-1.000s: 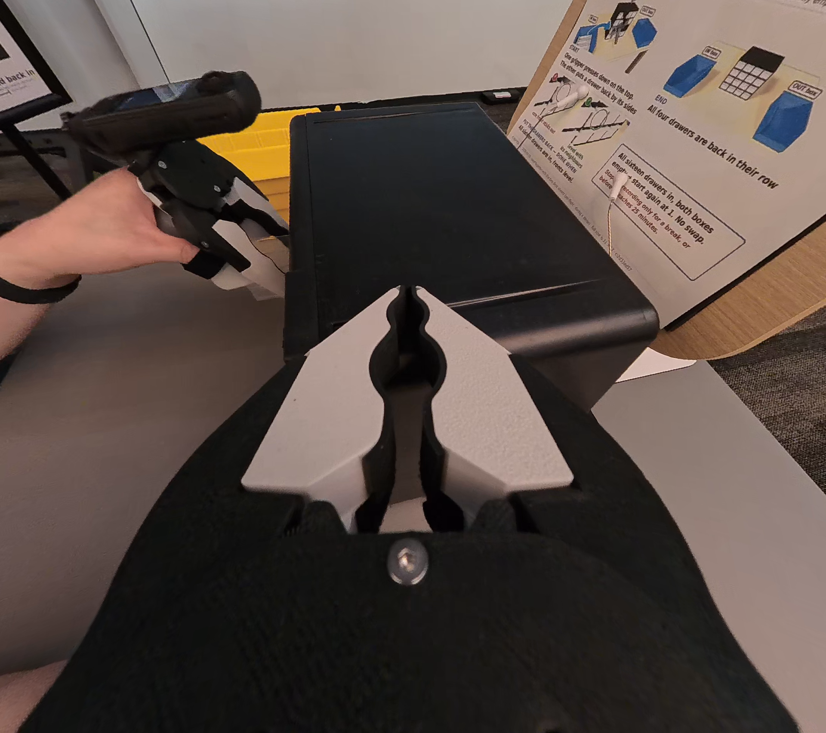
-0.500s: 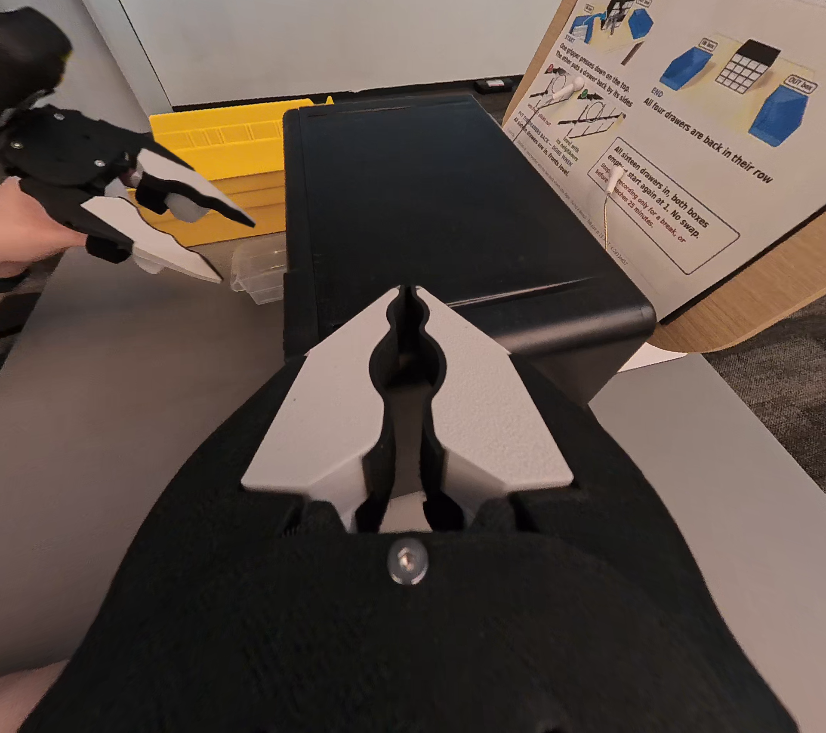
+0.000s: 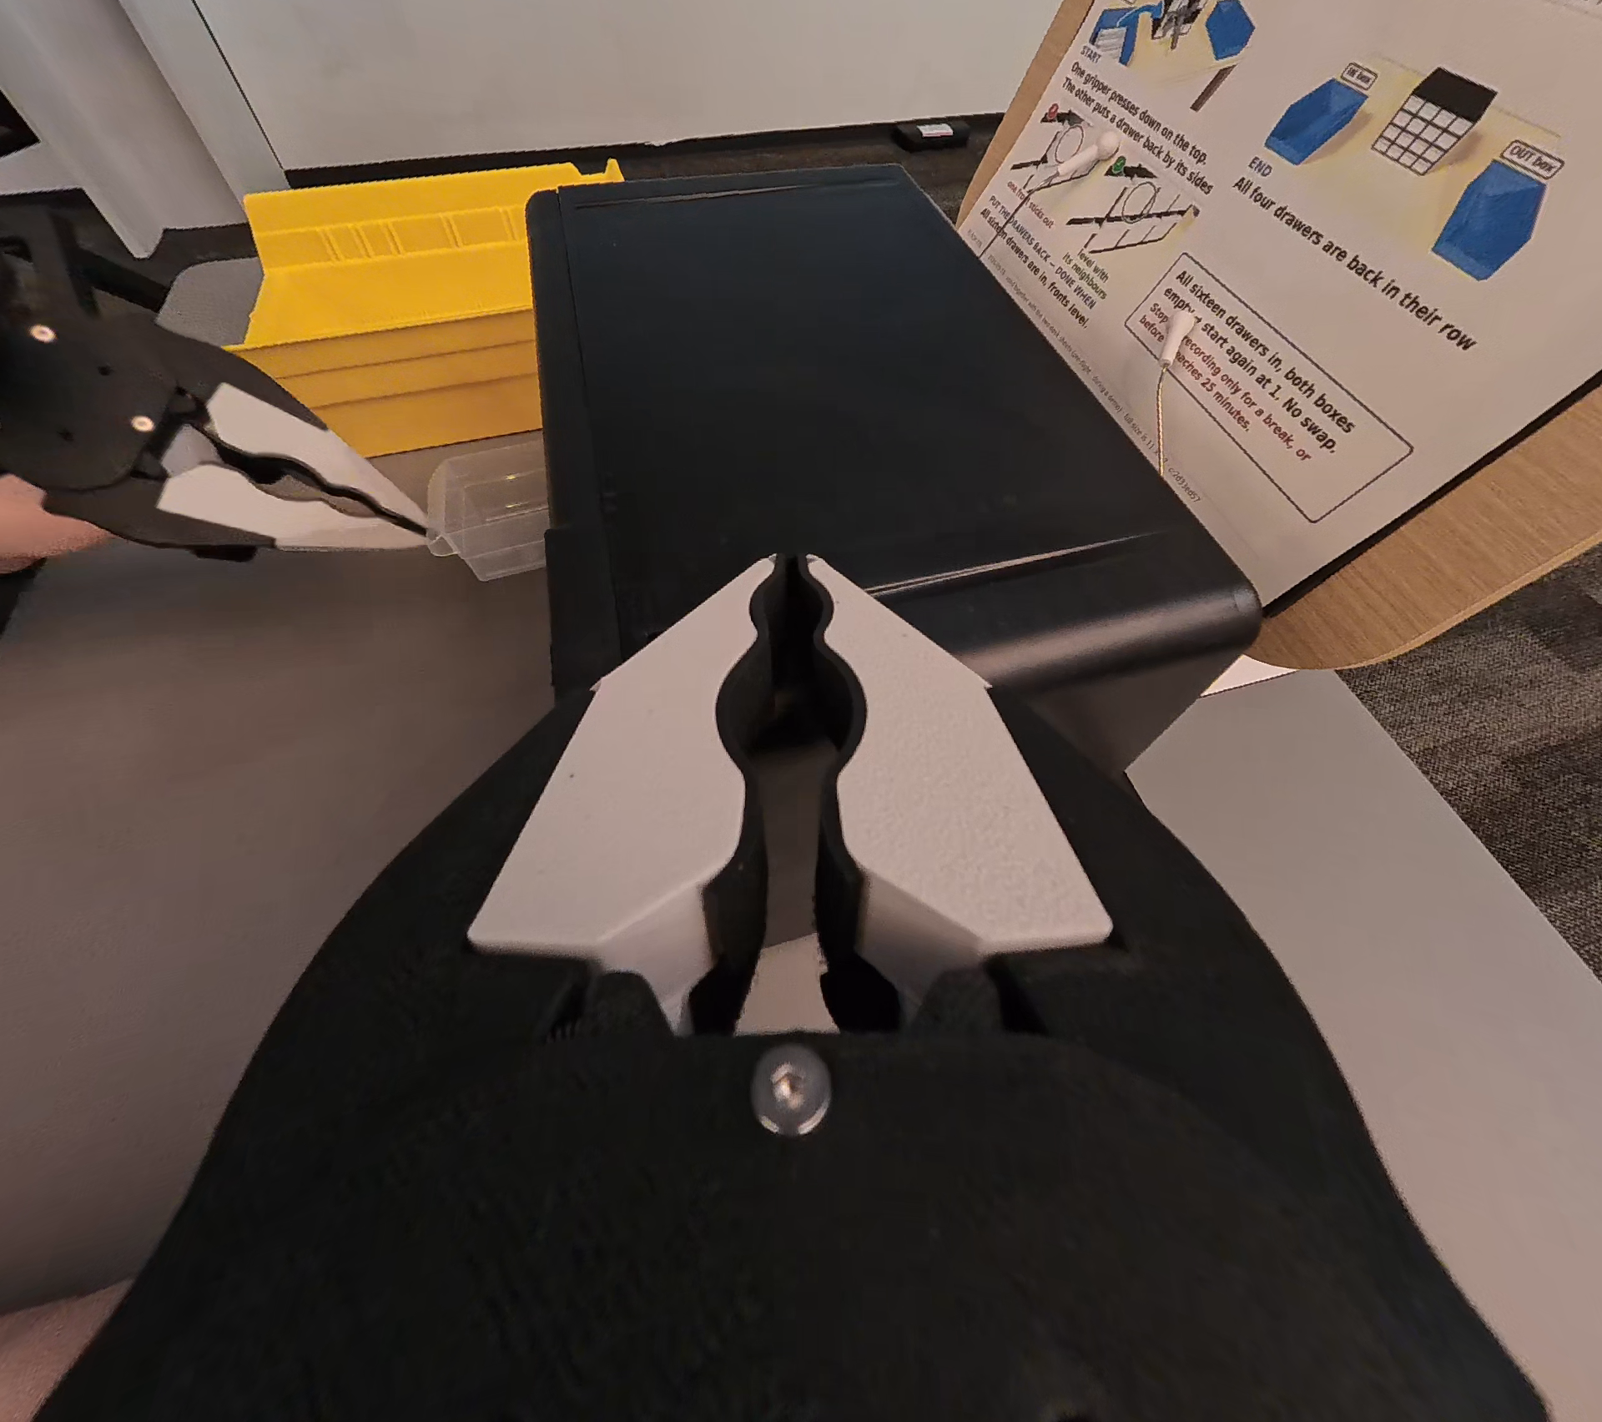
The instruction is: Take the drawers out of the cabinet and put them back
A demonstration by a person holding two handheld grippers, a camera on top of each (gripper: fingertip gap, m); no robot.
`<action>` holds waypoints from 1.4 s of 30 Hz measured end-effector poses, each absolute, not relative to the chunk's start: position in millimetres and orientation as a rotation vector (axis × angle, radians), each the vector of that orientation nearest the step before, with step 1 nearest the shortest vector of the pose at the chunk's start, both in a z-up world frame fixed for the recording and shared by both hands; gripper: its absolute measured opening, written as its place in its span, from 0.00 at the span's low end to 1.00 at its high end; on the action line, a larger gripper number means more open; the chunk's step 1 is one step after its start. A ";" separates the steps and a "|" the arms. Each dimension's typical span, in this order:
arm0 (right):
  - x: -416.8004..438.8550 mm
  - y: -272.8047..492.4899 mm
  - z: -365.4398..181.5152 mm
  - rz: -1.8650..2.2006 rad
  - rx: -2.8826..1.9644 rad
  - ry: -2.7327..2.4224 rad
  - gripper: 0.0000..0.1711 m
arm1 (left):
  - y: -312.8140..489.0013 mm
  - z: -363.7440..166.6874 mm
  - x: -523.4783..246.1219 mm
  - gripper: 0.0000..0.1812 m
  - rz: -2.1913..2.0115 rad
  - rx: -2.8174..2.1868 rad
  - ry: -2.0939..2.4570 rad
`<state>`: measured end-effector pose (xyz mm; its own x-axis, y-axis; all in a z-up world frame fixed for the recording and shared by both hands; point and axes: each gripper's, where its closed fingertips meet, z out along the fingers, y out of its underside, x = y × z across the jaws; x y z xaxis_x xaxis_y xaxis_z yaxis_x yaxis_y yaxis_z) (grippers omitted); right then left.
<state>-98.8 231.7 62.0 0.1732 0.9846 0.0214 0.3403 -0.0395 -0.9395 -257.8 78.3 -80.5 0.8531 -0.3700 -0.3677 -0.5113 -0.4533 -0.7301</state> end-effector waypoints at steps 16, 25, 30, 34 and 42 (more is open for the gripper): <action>-98.8 231.9 61.7 0.893 -1.548 -1.317 0.00 | 150.8 -73.2 -264.2 0.00 0.236 -2.065 0.504; -98.9 232.0 61.6 0.899 -1.547 -1.316 0.00 | 170.0 -78.4 -265.4 0.00 0.231 -2.067 0.473; -98.9 232.0 61.6 0.900 -1.547 -1.315 0.00 | 175.0 -79.1 -265.7 0.00 0.215 -2.068 0.459; -98.8 232.0 61.6 0.900 -1.548 -1.314 0.00 | 177.5 -80.9 -264.1 0.00 0.211 -2.078 0.463; -98.7 231.9 61.7 0.893 -1.549 -1.314 0.00 | 173.2 -88.3 -259.4 0.00 0.199 -2.087 0.485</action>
